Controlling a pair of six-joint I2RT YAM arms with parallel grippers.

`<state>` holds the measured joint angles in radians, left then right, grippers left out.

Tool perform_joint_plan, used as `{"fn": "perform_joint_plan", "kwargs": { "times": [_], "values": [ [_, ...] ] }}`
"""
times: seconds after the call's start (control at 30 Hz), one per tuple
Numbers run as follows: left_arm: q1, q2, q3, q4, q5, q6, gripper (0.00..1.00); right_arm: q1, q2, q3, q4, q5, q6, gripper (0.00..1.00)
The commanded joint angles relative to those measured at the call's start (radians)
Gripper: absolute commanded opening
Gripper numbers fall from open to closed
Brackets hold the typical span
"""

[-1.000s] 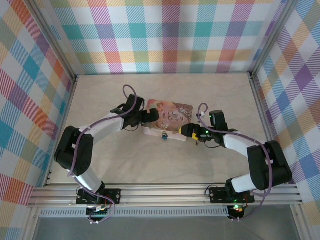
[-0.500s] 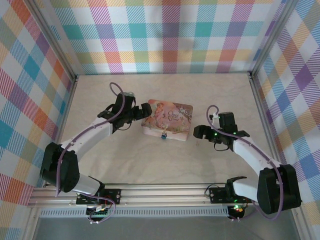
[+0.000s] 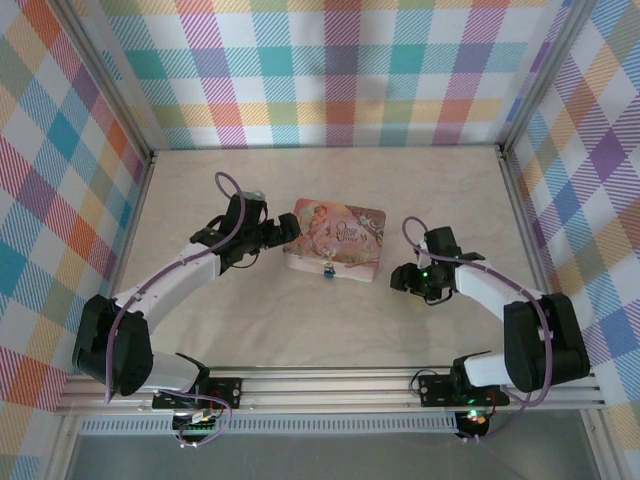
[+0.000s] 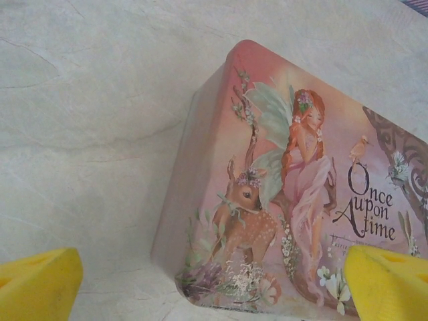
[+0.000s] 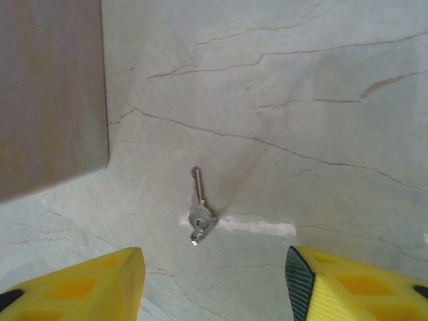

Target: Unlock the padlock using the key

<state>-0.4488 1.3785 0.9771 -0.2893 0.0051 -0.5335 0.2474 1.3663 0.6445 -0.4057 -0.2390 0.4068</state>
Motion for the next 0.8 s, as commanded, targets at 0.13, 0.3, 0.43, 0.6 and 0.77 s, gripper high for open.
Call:
{"fn": "perform_joint_plan", "kwargs": {
  "times": [0.13,0.3,0.43,0.6,0.77],
  "values": [
    [0.005,-0.029,-0.016,-0.006,-0.004,0.022,1.00,0.043,0.073,0.061,-0.018,0.060,0.013,0.53],
    [0.005,-0.030,-0.031,0.003,0.006,0.018,1.00,0.050,0.105,0.082,-0.010,0.073,0.020,0.46],
    [0.006,-0.027,-0.032,0.000,0.010,0.024,1.00,0.063,0.139,0.083,-0.007,0.075,0.028,0.41],
    [0.005,-0.027,-0.029,-0.009,0.005,0.035,1.00,0.089,0.166,0.092,-0.010,0.076,0.038,0.34],
    [0.006,-0.027,-0.029,-0.014,0.001,0.040,1.00,0.126,0.188,0.112,-0.039,0.108,0.044,0.28]
  ]
}}
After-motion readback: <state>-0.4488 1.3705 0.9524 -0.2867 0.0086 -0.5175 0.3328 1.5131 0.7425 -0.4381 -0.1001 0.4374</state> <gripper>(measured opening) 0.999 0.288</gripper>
